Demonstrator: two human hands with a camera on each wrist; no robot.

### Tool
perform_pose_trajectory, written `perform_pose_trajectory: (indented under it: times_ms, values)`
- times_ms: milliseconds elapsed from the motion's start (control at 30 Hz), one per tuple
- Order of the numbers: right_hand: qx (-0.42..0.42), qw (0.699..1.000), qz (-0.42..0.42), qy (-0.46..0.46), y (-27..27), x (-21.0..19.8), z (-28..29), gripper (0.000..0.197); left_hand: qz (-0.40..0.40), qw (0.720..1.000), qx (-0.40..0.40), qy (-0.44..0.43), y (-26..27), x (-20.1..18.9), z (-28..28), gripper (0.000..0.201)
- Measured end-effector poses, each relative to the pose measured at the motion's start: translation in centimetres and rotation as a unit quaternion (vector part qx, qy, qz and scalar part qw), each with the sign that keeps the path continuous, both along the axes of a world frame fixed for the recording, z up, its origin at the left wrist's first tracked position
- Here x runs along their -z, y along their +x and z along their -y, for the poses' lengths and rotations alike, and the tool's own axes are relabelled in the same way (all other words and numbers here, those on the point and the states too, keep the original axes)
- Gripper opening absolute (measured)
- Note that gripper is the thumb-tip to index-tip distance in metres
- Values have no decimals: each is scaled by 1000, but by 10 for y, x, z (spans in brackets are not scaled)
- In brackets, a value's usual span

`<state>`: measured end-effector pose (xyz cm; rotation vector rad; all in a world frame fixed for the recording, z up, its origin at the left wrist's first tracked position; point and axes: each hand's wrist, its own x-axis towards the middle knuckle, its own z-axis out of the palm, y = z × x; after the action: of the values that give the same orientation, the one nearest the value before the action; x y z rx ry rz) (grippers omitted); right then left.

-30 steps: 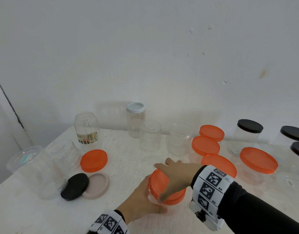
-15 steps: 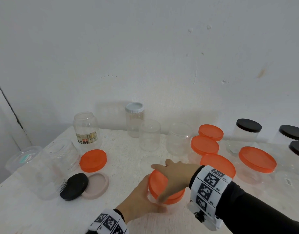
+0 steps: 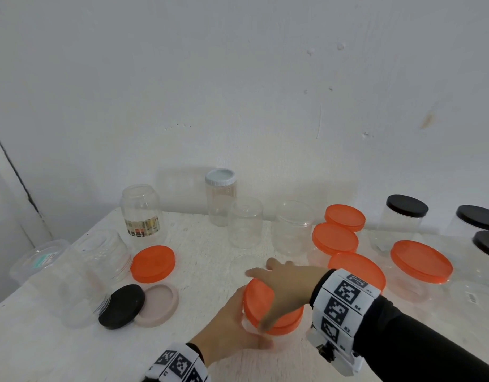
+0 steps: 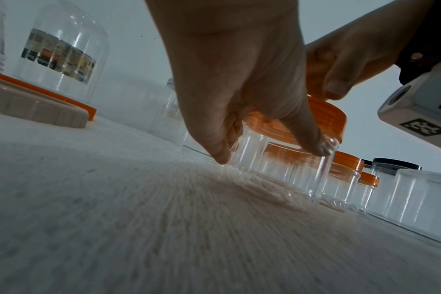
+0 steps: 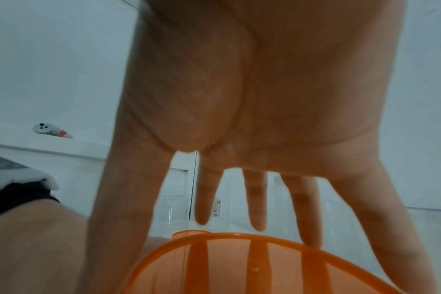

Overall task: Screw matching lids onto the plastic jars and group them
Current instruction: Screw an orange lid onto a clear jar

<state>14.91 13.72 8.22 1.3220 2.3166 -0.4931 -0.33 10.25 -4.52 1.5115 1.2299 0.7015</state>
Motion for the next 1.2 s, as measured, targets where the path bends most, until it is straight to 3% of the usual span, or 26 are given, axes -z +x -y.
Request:
perform_pose_trajectory:
  times_ms: [100, 233, 433, 567, 767, 1000, 1200]
  values:
    - [-46, 998, -30, -20, -3, -2, 2, 83, -16, 1000, -1, 7, 1, 0, 0, 101]
    - [-42, 998, -41, -10, -3, 1, 2, 69, -18, 1000, -1, 7, 0, -1, 0, 100]
    - [10, 1000, 6, 17, -4, 5, 2, 87, -7, 1000, 2, 3, 0, -1, 0, 105]
    - [-15, 999, 32, -17, -3, 0, 1, 106, -24, 1000, -3, 3, 0, -2, 1, 113]
    - [-4, 1000, -27, -10, 9, 11, -3, 101, -25, 1000, -5, 0, 2, -3, 2, 116]
    - [70, 993, -76, 49, 13, 35, 4, 116, -24, 1000, -5, 4, 2, -2, 0, 112]
    - [-27, 996, -82, -17, 11, 18, -1, 98, -18, 1000, -7, 6, 2, -1, 1, 111]
